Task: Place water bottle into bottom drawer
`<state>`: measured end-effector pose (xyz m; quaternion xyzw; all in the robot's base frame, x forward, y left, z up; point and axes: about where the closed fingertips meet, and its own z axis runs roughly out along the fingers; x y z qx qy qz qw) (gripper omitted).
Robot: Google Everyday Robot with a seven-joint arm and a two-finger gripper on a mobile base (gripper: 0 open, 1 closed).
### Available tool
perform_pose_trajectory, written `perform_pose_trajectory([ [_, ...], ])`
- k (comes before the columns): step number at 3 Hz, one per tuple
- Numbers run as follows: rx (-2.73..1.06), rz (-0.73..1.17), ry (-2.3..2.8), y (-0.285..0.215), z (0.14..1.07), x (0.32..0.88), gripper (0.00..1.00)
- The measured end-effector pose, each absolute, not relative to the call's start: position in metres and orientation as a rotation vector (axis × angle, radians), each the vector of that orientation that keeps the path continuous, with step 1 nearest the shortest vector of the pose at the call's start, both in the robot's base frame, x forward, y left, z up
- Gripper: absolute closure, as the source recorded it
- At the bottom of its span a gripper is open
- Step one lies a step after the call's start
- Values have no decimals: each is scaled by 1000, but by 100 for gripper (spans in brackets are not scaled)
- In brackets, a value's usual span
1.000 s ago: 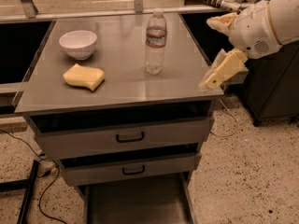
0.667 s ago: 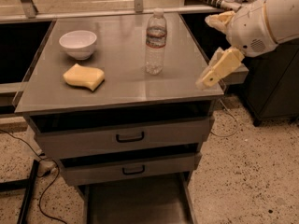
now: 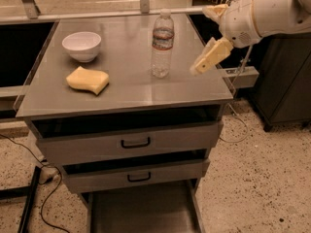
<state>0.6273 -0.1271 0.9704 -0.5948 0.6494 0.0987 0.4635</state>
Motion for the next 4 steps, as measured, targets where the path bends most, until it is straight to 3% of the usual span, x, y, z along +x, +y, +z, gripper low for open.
perform_pose_trajectory([
  [2, -1325, 354, 1556, -120, 952, 688, 0],
  [4, -1280, 674, 1505, -65, 933, 692, 0],
])
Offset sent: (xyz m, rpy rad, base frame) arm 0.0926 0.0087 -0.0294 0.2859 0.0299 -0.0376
